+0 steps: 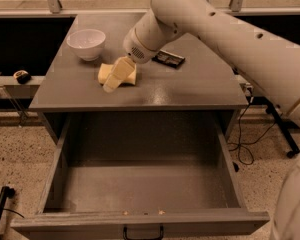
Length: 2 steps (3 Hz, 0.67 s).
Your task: Pick sponge from top drawer and place on counter
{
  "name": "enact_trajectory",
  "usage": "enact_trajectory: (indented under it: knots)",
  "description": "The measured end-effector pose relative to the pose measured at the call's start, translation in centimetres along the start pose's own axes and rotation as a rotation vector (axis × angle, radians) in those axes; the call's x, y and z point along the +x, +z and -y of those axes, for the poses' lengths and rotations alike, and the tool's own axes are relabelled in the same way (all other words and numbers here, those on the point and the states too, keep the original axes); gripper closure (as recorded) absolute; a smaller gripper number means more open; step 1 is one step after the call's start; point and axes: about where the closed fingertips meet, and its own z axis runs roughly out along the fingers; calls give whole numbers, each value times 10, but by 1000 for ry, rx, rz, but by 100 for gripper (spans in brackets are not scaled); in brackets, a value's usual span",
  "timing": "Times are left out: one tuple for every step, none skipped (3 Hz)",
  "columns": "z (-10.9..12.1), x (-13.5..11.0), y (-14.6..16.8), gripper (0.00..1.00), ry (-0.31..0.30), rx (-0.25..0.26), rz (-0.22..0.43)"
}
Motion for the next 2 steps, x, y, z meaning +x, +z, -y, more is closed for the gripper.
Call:
enact_trajectory:
  knots:
    - [-20,-10,-35,0,-56,22,8]
    - [-21,-10,-42,0,-63,31,9]
